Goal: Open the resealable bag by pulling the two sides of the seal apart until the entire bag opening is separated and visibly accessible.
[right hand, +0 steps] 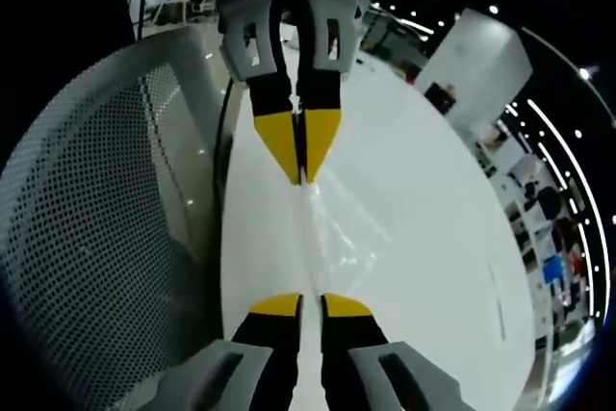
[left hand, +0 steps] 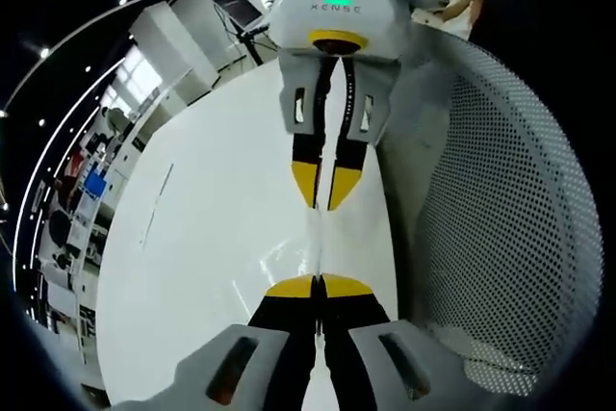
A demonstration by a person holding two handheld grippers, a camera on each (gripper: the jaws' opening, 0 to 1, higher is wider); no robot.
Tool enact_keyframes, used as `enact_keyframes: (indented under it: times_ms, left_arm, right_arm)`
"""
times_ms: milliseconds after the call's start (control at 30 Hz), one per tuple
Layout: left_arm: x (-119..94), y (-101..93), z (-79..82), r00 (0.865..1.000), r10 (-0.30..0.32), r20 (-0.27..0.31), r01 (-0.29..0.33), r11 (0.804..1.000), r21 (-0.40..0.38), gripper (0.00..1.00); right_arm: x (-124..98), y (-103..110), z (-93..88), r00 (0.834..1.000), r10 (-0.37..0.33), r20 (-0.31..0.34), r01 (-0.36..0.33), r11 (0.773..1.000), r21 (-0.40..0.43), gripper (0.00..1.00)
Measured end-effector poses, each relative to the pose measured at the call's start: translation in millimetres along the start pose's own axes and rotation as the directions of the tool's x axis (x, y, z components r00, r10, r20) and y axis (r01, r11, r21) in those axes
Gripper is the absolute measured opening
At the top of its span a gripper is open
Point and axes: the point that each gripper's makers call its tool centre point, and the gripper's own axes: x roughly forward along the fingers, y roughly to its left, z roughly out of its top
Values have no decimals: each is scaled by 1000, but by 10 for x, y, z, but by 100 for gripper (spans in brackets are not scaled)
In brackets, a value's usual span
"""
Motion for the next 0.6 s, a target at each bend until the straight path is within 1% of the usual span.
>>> enact_keyframes:
  times_ms: [200, 300, 333, 433, 533, 600]
  left_arm:
    - [-8, -2, 15, 1000, 8, 11, -8, 1000, 6, 0]
    - [5, 1, -1, 1000, 7, 8, -7, 1000, 4, 0]
    - [8, -4, -6, 1000, 5, 5, -5, 1000, 7, 0]
    - [13, 1, -16, 1000, 7, 2, -7, 1000, 8, 0]
    - [12, 10, -23, 1000, 14, 1, -14, 1000, 4, 0]
    - [25, 13, -62, 1000, 14, -7, -14, 1000, 2, 0]
  right_arm:
    - [24, 27, -4, 1000, 18, -5, -18, 1000, -7, 2]
    - [44, 48, 9, 1000, 20, -24, -22, 994, -105, 0]
    - [51, 58, 11, 1000, 21, -23, -24, 994, -109, 0]
    - [58, 52, 2, 1000, 19, -18, -21, 995, -99, 0]
    - [28, 6, 8, 1000, 2, -12, -3, 996, -91, 0]
    - [-17, -40, 24, 1000, -14, -6, 14, 997, -80, 0]
